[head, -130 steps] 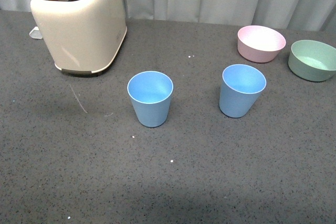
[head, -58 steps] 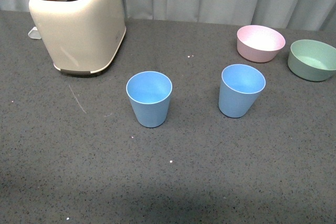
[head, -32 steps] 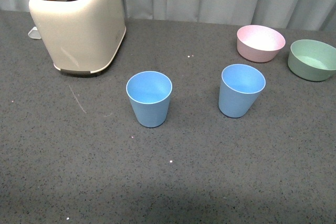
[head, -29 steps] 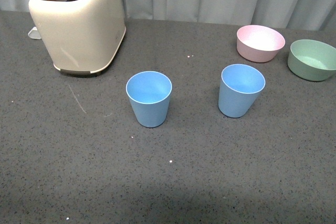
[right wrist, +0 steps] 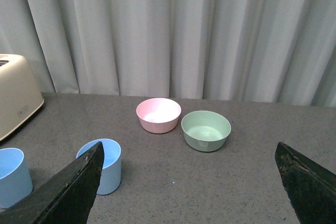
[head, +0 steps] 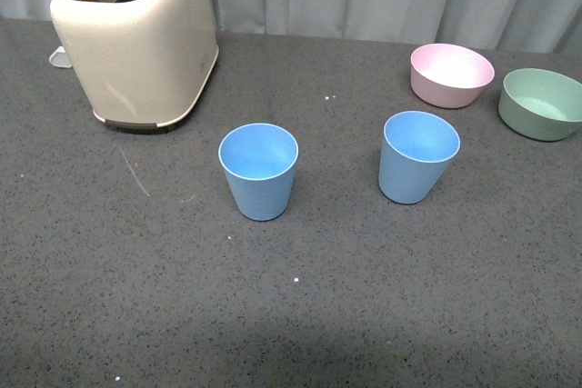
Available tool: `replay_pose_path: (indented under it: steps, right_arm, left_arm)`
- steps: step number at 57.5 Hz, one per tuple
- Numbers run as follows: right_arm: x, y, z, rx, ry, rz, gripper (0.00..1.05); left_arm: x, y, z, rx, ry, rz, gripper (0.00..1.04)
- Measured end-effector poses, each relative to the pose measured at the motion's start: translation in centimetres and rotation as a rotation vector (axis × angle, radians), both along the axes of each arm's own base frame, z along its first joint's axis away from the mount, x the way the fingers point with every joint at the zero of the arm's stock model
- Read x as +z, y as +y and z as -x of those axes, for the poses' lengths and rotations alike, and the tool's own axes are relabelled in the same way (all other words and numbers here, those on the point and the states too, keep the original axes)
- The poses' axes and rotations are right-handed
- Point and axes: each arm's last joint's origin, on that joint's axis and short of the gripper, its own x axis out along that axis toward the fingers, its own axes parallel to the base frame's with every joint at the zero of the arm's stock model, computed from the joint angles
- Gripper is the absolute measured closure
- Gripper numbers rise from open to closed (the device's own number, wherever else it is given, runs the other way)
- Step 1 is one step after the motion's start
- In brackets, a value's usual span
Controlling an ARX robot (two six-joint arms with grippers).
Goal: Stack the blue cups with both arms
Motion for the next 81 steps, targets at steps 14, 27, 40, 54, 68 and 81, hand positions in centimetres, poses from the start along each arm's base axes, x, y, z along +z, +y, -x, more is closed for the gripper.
replay_pose_path:
  steps: [14, 27, 40, 54, 68, 81]
  right_arm:
    - [0.0, 0.0, 0.0, 0.0, 0.0, 0.0, 0.1]
    - [0.0, 0.0, 0.0, 0.0, 0.0, 0.0, 0.1]
    - [0.1, -0.1, -1.8, -0.004, 0.139, 0.18, 0.1]
    - [1.6, 1.1, -9.9, 0.013, 0.291, 0.202, 0.1]
    - [-1.1, 3.0, -20.2, 0.035, 0.658, 0.067, 0.1]
    - [-2.9, 5.5, -24.8, 0.069, 0.802, -0.031, 0.1]
  left_arm:
    - [-0.1, 0.0, 0.8, -0.003, -0.008, 0.0, 1.01]
    - [-0.1, 0.0, 0.8, -0.003, -0.009, 0.0, 0.68]
    - [-0.1, 0.0, 0.8, -0.003, -0.009, 0.0, 0.29]
    - [-0.1, 0.0, 0.8, -0.003, -0.009, -0.002, 0.07]
    - [-0.1, 0.0, 0.8, -0.003, -0.01, -0.002, 0.07]
    - [-0.1, 0.0, 0.8, -0.003, -0.009, -0.002, 0.07]
